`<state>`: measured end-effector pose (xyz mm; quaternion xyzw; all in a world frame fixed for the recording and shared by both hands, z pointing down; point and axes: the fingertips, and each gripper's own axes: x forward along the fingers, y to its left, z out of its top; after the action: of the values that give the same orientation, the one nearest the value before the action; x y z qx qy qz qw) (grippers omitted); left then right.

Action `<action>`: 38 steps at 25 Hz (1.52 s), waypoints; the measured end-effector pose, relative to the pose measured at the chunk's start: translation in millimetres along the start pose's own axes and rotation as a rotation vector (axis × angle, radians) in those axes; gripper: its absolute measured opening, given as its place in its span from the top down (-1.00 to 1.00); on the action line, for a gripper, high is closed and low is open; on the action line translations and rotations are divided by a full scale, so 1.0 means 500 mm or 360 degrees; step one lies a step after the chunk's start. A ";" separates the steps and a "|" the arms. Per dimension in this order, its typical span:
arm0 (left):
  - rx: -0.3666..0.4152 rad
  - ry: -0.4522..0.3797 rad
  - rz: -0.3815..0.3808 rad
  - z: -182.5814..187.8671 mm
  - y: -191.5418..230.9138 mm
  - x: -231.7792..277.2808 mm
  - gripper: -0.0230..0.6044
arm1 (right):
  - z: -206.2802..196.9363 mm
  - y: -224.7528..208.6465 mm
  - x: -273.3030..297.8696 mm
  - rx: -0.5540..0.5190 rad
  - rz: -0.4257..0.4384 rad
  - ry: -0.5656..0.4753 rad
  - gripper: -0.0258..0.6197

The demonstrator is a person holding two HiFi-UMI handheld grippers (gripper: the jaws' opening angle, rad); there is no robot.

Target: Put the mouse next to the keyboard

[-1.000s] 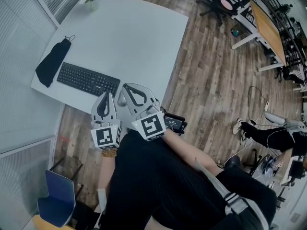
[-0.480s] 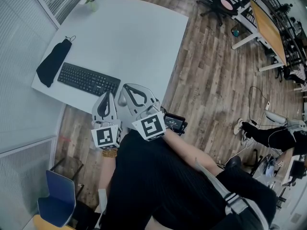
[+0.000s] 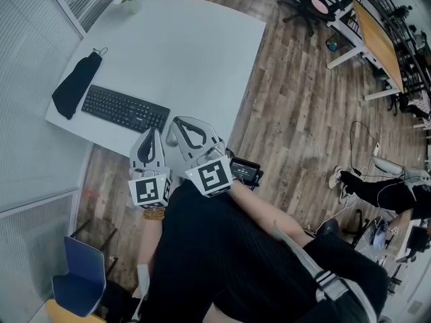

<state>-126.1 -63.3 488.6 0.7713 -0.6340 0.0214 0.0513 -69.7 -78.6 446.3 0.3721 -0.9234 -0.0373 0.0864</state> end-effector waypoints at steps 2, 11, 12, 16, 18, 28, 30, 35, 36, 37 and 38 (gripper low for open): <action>-0.0012 0.0000 0.0000 -0.001 0.000 -0.003 0.89 | -0.001 0.002 -0.003 -0.0026 0.0006 0.0002 0.92; -0.0013 0.0000 -0.0022 0.006 -0.018 -0.006 0.89 | 0.006 0.000 -0.013 -0.0037 0.0006 -0.0002 0.92; -0.0016 0.0002 -0.0021 0.006 -0.017 -0.007 0.89 | 0.005 0.001 -0.014 -0.0022 0.0002 -0.0004 0.92; -0.0026 -0.0002 -0.0019 0.007 -0.016 -0.014 0.89 | 0.003 0.007 -0.018 -0.0045 0.0009 0.0007 0.93; -0.0021 -0.0006 -0.0022 0.009 -0.016 -0.016 0.89 | 0.002 0.012 -0.020 -0.0083 0.0021 0.0019 0.93; -0.0017 0.0021 -0.0006 0.008 -0.018 -0.043 0.89 | 0.005 0.029 -0.031 -0.0071 0.0052 0.0032 0.93; -0.0022 0.0021 0.0020 0.009 -0.017 -0.057 0.89 | 0.007 0.039 -0.036 -0.0072 0.0076 0.0030 0.93; -0.0023 0.0044 0.0070 0.001 -0.015 -0.092 0.89 | 0.019 0.065 -0.058 -0.0058 0.0118 -0.0008 0.93; -0.0018 0.0048 0.0073 0.002 -0.021 -0.100 0.89 | 0.020 0.066 -0.067 -0.0060 0.0121 -0.0009 0.93; -0.0015 0.0052 0.0076 0.003 -0.029 -0.108 0.89 | 0.020 0.066 -0.079 -0.0051 0.0118 -0.0013 0.93; -0.0012 0.0056 0.0079 0.004 -0.038 -0.117 0.89 | 0.020 0.064 -0.091 -0.0032 0.0112 -0.0019 0.93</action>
<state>-119.0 -2.6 479.9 0.7547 -0.6520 0.0340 0.0648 -61.1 -23.9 434.6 0.3383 -0.9360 -0.0458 0.0859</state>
